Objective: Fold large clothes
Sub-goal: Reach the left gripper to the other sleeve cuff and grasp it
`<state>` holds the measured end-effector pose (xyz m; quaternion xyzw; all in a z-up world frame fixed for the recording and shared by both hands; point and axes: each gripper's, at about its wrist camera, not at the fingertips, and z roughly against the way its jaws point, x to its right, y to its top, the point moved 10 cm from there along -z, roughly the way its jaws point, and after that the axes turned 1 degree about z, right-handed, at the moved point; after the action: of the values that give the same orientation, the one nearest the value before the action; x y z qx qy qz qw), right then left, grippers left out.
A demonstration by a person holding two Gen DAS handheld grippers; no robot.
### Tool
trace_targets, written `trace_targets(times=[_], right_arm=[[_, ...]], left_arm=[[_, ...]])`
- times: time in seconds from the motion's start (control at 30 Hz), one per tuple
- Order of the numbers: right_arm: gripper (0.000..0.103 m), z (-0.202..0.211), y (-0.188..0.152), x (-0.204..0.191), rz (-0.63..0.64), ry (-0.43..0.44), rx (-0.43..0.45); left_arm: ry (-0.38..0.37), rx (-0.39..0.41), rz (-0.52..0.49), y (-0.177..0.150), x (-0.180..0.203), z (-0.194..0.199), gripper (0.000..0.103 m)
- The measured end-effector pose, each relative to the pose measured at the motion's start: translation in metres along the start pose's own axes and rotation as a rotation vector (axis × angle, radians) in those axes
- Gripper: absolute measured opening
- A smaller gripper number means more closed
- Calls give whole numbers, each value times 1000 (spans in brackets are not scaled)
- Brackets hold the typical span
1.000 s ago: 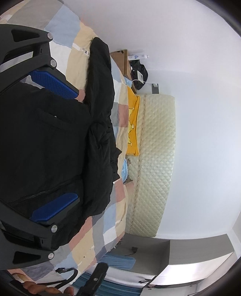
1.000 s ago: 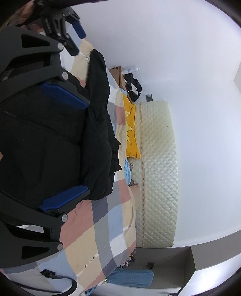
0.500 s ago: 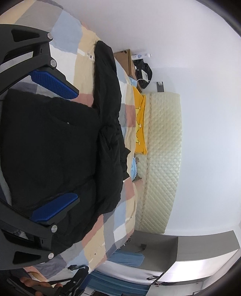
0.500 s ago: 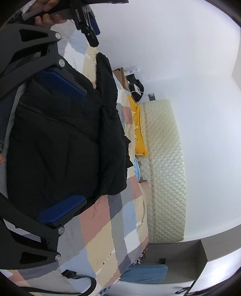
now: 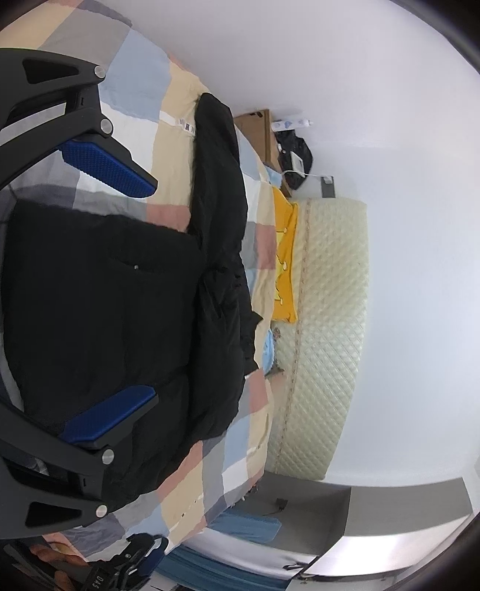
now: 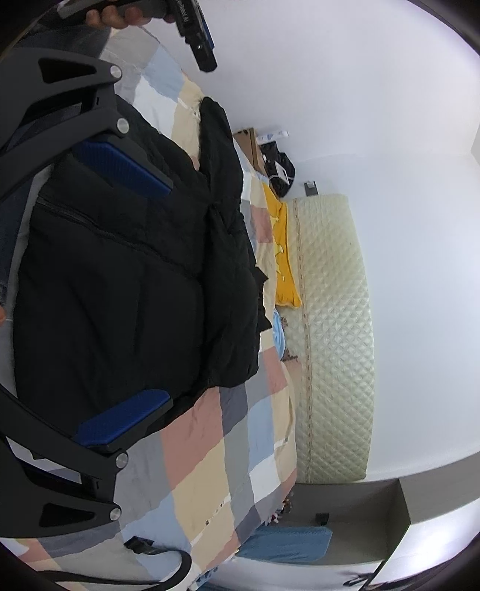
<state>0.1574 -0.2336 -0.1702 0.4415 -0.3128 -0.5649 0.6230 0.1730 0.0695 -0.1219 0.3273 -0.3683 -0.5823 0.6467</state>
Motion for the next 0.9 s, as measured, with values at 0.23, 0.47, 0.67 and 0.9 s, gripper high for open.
trace_targets(times=[0.23, 0.47, 0.67, 0.9], right_arm=[[103, -5, -3, 9, -17, -40, -5], [103, -30, -20, -19, 65, -27, -82], [103, -52, -27, -27, 85, -32, -133], [103, -91, -34, -36, 85, -46, -207]], left_arm=[[63, -23, 11, 55, -84, -35, 103], [11, -209, 331, 54, -227, -150, 103], [-135, -367, 720, -12, -324, -266, 97], [-145, -237, 1054, -43, -414, -333, 90]])
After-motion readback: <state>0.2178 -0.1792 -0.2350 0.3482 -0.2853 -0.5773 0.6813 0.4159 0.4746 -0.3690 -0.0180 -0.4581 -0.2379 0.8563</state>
